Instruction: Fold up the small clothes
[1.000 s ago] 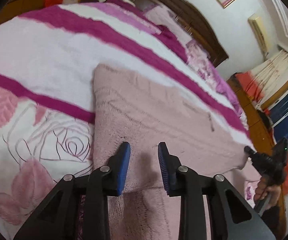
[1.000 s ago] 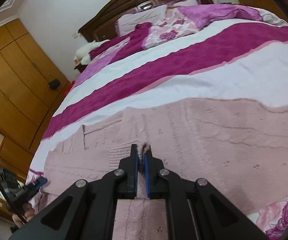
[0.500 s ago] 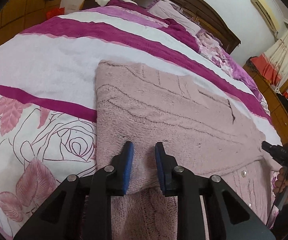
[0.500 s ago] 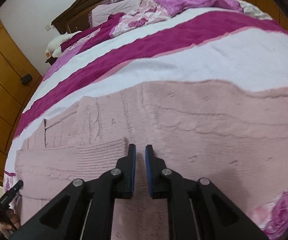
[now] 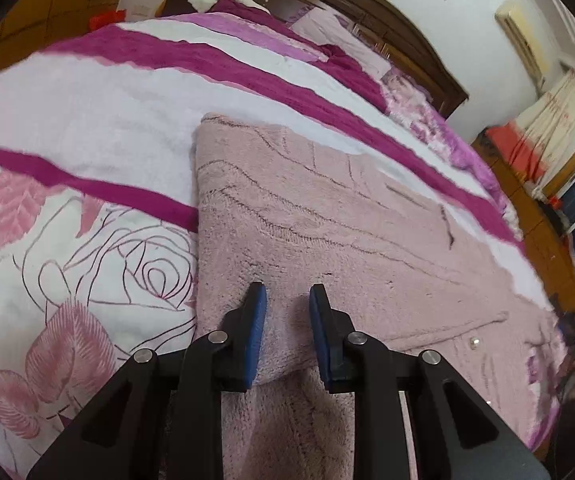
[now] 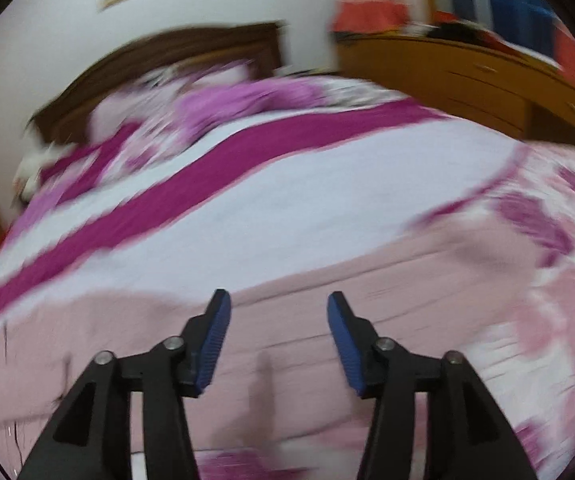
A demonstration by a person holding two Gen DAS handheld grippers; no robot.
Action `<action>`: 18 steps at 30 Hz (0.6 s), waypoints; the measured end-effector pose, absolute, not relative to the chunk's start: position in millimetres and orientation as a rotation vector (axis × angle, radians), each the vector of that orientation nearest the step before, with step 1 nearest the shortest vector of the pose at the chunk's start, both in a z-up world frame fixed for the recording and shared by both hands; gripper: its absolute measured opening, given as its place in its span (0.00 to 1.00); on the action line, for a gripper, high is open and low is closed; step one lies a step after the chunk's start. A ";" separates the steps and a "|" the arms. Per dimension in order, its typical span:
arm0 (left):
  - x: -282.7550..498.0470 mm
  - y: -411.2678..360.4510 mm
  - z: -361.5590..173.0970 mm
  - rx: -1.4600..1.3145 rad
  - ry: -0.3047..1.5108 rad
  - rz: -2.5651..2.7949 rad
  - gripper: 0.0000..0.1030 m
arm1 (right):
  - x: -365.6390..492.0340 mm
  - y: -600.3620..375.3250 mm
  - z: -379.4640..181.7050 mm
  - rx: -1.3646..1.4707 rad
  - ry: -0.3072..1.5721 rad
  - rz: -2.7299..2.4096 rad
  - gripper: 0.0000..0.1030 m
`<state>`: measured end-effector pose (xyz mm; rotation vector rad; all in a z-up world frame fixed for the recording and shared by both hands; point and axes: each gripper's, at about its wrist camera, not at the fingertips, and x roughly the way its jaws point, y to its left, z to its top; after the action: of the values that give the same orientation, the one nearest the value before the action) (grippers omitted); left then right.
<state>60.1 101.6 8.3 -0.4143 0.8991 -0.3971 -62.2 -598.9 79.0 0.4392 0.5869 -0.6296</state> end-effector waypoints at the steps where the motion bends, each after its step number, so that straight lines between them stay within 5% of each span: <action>1: 60.2 104.2 7.4 -0.432 0.899 -0.401 0.00 | -83.1 -626.9 79.0 0.511 0.559 -0.676 0.59; 11: 51.5 103.5 8.5 -0.463 0.880 -0.334 0.00 | -157.3 -744.5 30.2 0.972 0.323 -0.836 0.59; 12: 51.7 100.0 9.4 -0.449 0.880 -0.319 0.00 | -158.2 -748.0 27.2 1.008 0.267 -0.785 0.55; 14: 51.8 94.8 10.9 -0.419 0.879 -0.301 0.00 | -159.6 -750.2 14.4 1.130 0.130 -0.636 0.07; 18: 52.1 92.2 11.9 -0.408 0.881 -0.296 0.00 | -150.0 -738.8 26.3 1.092 0.039 -0.489 0.07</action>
<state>52.1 92.2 11.9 -0.4084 0.8814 -0.2956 -150.0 -738.8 26.3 1.0921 0.0387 -0.4885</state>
